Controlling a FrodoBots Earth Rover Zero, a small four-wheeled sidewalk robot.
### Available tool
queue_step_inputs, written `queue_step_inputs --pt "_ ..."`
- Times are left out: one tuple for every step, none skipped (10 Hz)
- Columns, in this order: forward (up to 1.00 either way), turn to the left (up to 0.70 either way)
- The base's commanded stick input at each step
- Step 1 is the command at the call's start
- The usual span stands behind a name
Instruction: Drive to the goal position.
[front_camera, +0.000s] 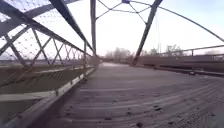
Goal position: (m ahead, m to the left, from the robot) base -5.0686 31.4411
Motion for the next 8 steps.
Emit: queue_step_inputs --pt "0.70 0.00" --pt "0.70 0.00" --pt "0.70 0.00" --pt "0.70 0.00" --pt "0.70 0.00" --pt "0.70 0.01" --pt "0.70 0.02" --pt "0.70 0.02"
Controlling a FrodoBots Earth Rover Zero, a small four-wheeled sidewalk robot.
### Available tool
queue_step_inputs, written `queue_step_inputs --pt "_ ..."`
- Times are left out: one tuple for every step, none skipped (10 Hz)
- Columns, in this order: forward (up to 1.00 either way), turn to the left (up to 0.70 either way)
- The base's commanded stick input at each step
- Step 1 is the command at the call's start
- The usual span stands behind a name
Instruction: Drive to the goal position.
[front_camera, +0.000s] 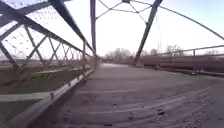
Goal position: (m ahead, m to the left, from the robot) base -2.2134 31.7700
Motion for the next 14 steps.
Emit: queue_step_inputs --pt "0.70 0.02" --pt "0.79 0.02" --pt "0.85 0.02" --pt "0.96 0.02" --pt "1.00 0.02" --pt "1.00 0.02" --pt "1.00 0.02" --pt "1.00 0.02" --pt "1.00 0.02" --pt "1.00 0.02" --pt "1.00 0.02" --pt "1.00 0.02" --pt "1.00 0.00" --pt "1.00 0.00"
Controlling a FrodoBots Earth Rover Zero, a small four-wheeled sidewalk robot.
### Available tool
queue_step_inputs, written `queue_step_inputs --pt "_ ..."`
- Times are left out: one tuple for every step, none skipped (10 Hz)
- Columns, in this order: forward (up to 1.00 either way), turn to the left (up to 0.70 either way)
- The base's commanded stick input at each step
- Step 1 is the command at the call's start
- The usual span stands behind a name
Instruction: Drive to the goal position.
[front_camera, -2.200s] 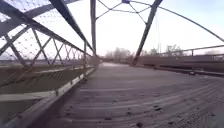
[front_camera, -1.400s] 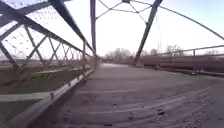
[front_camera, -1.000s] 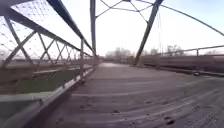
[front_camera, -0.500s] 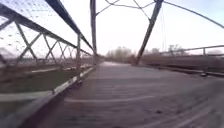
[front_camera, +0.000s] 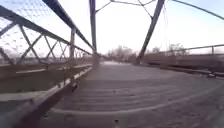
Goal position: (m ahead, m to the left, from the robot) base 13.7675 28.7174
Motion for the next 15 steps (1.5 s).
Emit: queue_step_inputs --pt "1.00 0.00" --pt "1.00 0.00" --pt "1.00 0.00" --pt "1.00 0.00" --pt "1.00 0.00" --pt "1.00 0.00" --pt "1.00 0.00" --pt "1.00 0.00" --pt "1.00 0.00" --pt "1.00 0.00" --pt "1.00 0.00" --pt "1.00 0.00" --pt "1.00 0.00" --pt "1.00 0.00" --pt "1.00 0.00"
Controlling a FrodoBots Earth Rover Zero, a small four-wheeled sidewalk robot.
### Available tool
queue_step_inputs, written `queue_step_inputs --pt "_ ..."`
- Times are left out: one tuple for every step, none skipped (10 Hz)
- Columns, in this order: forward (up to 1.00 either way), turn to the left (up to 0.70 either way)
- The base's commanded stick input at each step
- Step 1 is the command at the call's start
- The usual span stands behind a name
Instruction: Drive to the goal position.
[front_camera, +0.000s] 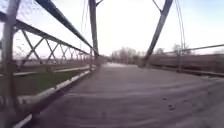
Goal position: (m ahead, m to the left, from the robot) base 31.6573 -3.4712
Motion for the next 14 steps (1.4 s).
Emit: queue_step_inputs --pt "1.00 0.00" --pt "1.00 0.00" --pt "1.00 0.00" --pt "1.00 0.00" --pt "1.00 0.00" --pt "1.00 0.00" --pt "1.00 0.00" --pt "1.00 0.00" --pt "1.00 0.00" --pt "1.00 0.00" --pt "1.00 0.01" --pt "1.00 0.12" --pt "1.00 0.34" --pt "1.00 0.36"
